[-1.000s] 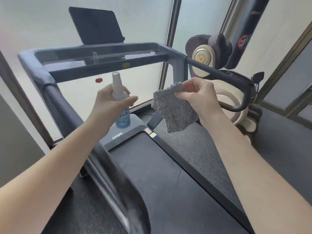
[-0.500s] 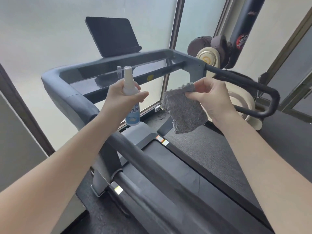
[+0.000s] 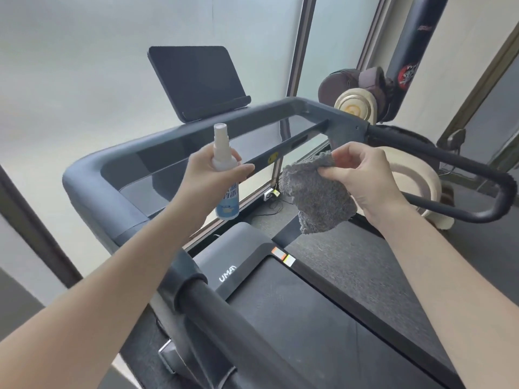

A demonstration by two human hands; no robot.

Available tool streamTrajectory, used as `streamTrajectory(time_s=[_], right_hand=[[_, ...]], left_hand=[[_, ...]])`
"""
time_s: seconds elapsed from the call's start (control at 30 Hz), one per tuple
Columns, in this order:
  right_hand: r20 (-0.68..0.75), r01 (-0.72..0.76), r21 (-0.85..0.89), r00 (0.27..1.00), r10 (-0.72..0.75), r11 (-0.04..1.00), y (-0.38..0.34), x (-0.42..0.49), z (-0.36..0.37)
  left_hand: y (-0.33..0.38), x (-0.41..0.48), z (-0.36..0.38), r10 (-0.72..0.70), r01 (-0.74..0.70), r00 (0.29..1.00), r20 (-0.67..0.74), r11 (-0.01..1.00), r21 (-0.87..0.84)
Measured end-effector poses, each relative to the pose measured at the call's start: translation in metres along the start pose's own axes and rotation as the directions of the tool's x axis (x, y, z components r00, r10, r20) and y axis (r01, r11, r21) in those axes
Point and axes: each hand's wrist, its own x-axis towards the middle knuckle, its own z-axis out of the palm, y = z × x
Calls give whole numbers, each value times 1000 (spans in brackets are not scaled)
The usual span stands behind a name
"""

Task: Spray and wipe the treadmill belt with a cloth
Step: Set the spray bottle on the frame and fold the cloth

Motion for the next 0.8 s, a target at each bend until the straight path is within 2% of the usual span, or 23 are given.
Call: streamTrajectory(time_s=[0.2, 0.43, 0.8], right_hand=[[-3, -1, 33, 1000, 1, 999, -6, 41, 37], [-28, -36, 84, 999, 38, 996, -18, 74, 82], [-135, -77, 21, 988, 79, 997, -28, 101, 120]], left_hand=[[-5, 51, -18, 33, -32, 999, -34, 999, 35], [-23, 117, -43, 49, -48, 998, 30, 999, -8], [-56, 192, -56, 117, -120, 985, 123, 993, 16]])
